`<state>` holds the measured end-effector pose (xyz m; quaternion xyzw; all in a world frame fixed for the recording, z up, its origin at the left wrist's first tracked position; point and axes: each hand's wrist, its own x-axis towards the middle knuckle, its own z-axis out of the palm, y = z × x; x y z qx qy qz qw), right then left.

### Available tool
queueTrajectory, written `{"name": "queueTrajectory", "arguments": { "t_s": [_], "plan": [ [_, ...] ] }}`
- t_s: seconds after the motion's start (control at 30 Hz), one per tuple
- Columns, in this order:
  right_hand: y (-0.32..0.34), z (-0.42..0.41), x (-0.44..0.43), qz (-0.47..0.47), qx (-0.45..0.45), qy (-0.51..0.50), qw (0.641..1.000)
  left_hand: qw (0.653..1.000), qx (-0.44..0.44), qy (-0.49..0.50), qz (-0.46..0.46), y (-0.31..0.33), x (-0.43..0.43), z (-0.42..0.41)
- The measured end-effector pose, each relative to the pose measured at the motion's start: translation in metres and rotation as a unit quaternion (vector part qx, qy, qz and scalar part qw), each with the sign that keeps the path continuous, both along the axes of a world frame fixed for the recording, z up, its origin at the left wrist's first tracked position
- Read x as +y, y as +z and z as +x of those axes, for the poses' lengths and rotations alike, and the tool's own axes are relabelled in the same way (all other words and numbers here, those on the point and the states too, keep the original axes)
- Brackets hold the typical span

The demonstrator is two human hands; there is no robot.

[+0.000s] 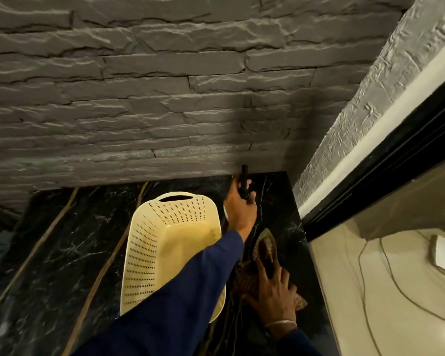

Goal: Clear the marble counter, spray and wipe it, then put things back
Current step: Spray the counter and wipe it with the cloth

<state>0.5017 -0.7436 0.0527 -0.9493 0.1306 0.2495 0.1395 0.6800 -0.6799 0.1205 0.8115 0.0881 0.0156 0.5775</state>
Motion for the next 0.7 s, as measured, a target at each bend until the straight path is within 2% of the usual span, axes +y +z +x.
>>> {"name": "queueTrajectory", "arguments": {
  "t_s": [0.13, 0.3, 0.37, 0.47, 0.6, 0.7],
  "plan": [
    [-0.008, -0.006, -0.003, -0.008, -0.034, 0.01, 0.999, 0.997, -0.027, 0.05, -0.056, -0.019, -0.009, -0.003],
    [-0.018, -0.009, -0.009, -0.028, -0.039, 0.053, 0.997, 0.996, -0.037, 0.066, -0.036, -0.036, -0.016, 0.004],
    [-0.02, -0.007, -0.011, -0.027, -0.038, 0.068, 0.997, 0.997, -0.05, 0.05, -0.027, -0.032, -0.022, 0.013],
    [-0.017, -0.001, -0.02, -0.007, -0.046, 0.07, 0.997, 0.995, -0.048, 0.025, -0.08, -0.014, -0.025, 0.023],
    [0.009, 0.02, -0.037, 0.08, -0.14, -0.065, 0.985, 0.983, -0.153, 0.013, -0.106, 0.039, -0.011, 0.028],
    [0.054, 0.054, -0.048, 0.175, -0.246, -0.173, 0.938, 0.968, -0.23, 0.044, -0.087, 0.093, 0.018, 0.026]
  ]
}}
